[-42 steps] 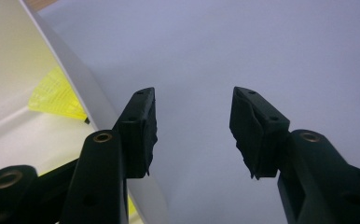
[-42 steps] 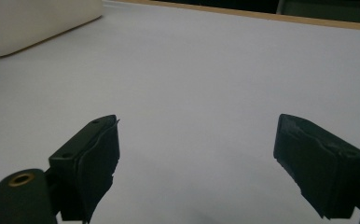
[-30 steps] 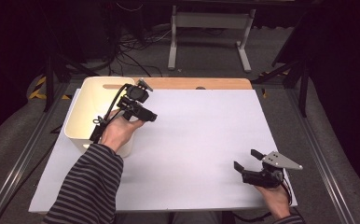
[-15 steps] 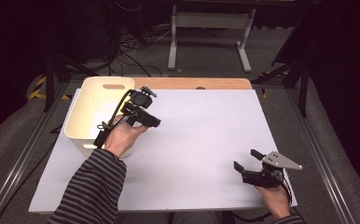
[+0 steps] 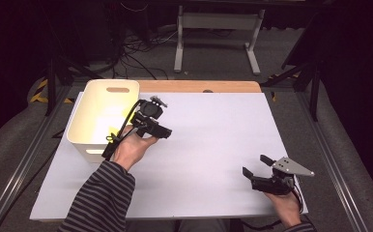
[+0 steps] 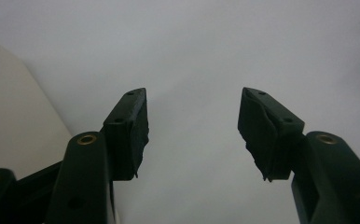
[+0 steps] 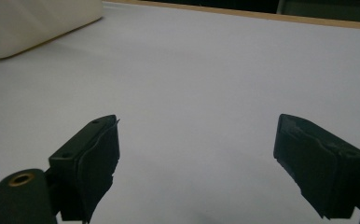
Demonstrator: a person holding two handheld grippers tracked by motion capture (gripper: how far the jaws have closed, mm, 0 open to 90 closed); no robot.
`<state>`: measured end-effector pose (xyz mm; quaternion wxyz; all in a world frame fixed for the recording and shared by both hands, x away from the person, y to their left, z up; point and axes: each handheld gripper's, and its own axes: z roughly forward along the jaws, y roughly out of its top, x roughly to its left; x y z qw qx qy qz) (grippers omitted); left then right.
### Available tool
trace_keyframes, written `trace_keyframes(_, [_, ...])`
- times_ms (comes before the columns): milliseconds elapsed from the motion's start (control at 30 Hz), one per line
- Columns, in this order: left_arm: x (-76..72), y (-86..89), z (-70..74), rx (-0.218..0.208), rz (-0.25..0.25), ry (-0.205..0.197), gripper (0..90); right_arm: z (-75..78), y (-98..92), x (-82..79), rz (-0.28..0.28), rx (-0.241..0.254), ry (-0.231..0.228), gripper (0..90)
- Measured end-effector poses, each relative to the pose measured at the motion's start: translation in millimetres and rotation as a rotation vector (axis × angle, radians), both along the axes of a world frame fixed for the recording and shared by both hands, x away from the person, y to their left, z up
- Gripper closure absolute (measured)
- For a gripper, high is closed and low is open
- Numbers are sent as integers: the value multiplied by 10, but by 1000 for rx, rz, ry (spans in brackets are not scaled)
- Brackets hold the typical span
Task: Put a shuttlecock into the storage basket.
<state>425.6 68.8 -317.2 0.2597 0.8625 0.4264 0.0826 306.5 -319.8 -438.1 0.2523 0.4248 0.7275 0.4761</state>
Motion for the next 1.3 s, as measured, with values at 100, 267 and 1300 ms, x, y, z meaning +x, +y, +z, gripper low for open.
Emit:
trace_keyframes(100, [-21,-49,-40,3,-11,-3,438,-5,-11,3,-1,-1,3,145])
trace_keyframes(267, [-29,-110,-111,5,-19,10,434,-5,-12,-3,1,6,3,145])
trace_keyframes(1300, [-292,-161,-464,-4,-35,-6,425,-7,0,5,5,1,5,145])
